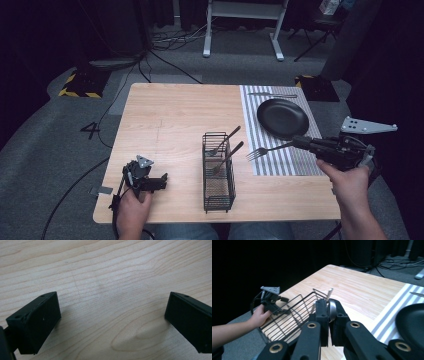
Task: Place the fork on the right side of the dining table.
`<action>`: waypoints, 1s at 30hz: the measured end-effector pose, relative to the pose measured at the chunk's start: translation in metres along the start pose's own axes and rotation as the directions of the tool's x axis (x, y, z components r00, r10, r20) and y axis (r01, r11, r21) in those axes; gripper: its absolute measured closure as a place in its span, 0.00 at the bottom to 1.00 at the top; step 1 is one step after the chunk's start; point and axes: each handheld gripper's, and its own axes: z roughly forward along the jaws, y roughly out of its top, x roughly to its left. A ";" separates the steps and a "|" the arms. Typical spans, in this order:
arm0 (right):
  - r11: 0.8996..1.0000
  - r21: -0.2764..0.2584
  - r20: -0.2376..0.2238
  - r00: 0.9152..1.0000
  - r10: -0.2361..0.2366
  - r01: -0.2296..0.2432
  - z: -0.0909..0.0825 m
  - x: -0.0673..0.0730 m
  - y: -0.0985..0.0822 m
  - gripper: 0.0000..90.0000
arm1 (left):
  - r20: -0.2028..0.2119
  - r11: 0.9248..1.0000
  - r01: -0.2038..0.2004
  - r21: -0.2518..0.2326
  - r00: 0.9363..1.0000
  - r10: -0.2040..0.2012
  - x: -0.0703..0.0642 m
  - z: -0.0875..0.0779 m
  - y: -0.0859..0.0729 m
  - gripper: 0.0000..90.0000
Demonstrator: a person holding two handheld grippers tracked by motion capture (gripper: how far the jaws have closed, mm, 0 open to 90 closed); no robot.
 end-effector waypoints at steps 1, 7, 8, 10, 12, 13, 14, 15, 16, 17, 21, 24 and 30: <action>1.000 -0.001 0.007 1.000 0.006 -0.006 0.000 -0.002 0.000 0.96 | 0.000 1.000 0.000 0.000 1.000 0.000 0.000 0.000 0.000 0.00; 0.999 -0.004 0.043 0.998 0.034 -0.034 0.002 -0.018 -0.002 0.96 | 0.000 1.000 0.000 0.000 1.000 0.000 0.000 0.000 0.000 0.01; 0.999 -0.005 0.048 0.998 0.040 -0.039 0.002 -0.021 -0.002 0.96 | 0.000 1.000 0.000 0.000 1.000 0.000 0.000 0.000 0.000 0.01; 0.999 -0.006 0.058 0.997 0.054 -0.053 0.003 -0.026 -0.003 0.96 | -0.001 1.000 0.000 0.000 1.000 0.000 0.000 0.000 0.000 0.01; 0.998 -0.009 0.069 0.996 0.064 -0.063 0.004 -0.031 -0.005 0.96 | -0.001 1.000 0.000 0.000 1.000 0.000 0.000 0.000 0.000 0.01; 0.998 -0.009 0.076 0.995 0.069 -0.068 0.005 -0.034 -0.005 0.96 | 0.000 1.000 0.000 0.000 1.000 0.000 0.000 0.000 0.000 0.01; 0.997 -0.009 0.083 0.994 0.072 -0.071 0.005 -0.036 -0.006 0.96 | 0.000 1.000 0.000 0.000 1.000 0.000 0.000 0.000 0.000 0.01; 0.997 -0.009 0.090 0.993 0.073 -0.073 0.006 -0.038 -0.007 0.96 | 0.000 1.000 0.000 0.000 1.000 0.000 0.000 0.000 0.000 0.01; 0.997 -0.007 0.097 0.992 0.076 -0.075 0.007 -0.040 -0.007 0.96 | 0.000 1.000 0.000 0.000 1.000 0.000 0.000 0.000 0.000 0.01; 0.997 -0.007 0.105 0.991 0.077 -0.077 0.008 -0.042 -0.008 0.96 | 0.000 1.000 0.000 0.000 1.000 0.000 0.000 0.000 0.000 0.01; 0.996 -0.007 0.126 0.988 0.093 -0.093 0.011 -0.051 -0.010 0.96 | 0.000 1.000 0.000 -0.001 1.000 0.000 0.000 0.000 0.000 0.01; 0.994 -0.003 0.139 0.984 0.108 -0.108 0.014 -0.056 -0.013 0.96 | 0.000 1.000 0.000 0.000 1.000 0.000 0.000 0.000 0.000 0.01; 0.990 0.001 0.159 0.978 0.136 -0.138 0.020 -0.067 -0.020 0.96 | -0.001 1.000 0.000 0.000 1.000 0.000 0.000 0.000 0.000 0.01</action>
